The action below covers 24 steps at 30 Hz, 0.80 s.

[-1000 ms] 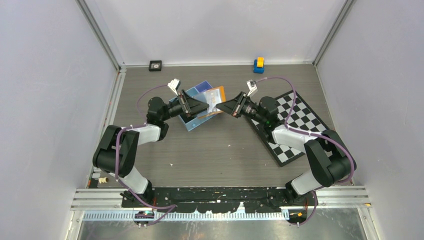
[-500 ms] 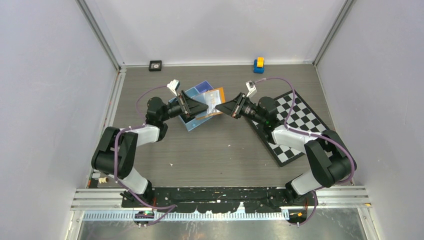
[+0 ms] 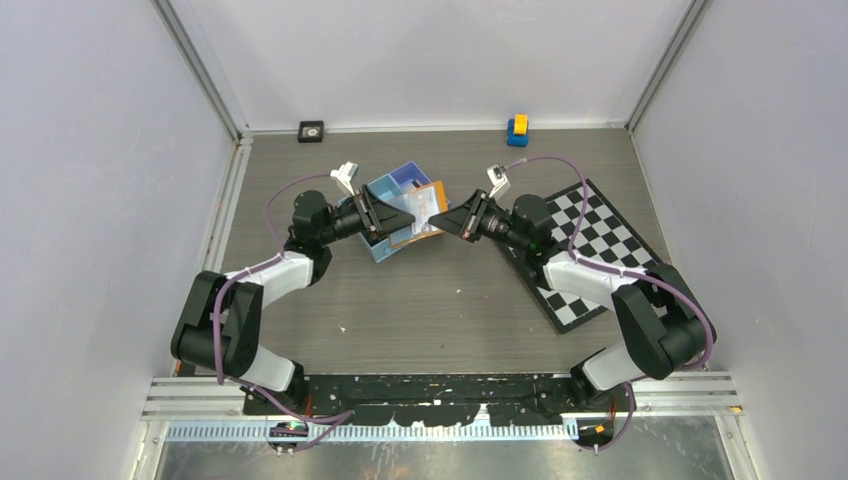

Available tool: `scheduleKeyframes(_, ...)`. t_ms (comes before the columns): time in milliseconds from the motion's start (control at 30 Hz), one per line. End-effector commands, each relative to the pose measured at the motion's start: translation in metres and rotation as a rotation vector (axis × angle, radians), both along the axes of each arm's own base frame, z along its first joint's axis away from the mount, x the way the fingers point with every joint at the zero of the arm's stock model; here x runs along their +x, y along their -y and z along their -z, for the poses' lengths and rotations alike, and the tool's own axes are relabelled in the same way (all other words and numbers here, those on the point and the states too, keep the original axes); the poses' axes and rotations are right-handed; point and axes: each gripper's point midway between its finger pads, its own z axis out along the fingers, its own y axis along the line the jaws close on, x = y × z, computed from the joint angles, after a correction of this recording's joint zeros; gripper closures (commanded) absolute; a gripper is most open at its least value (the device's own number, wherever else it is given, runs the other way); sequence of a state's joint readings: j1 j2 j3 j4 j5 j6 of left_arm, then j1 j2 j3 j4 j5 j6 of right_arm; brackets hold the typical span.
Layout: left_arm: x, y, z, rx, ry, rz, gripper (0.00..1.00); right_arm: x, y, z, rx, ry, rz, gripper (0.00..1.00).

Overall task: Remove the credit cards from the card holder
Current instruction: Remove the credit card from the card holder.

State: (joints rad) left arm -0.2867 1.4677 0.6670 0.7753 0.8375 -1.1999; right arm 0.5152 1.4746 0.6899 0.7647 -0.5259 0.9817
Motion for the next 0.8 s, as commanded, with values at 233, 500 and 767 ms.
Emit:
scheduleKeyframes(233,0.005,-0.001,-0.015,0.023,0.060,-0.021,0.60,-0.005,0.005,-0.016,-0.018,0.073,0.020,0.87)
scheduleKeyframes(500,0.002,0.004,-0.024,-0.055,0.069,0.027,0.70,-0.005,0.002,-0.014,-0.012,0.068,-0.002,0.87)
scheduleKeyframes(767,0.006,0.007,-0.016,-0.076,0.030,0.041,0.69,-0.010,0.000,-0.024,0.045,0.080,-0.026,0.85)
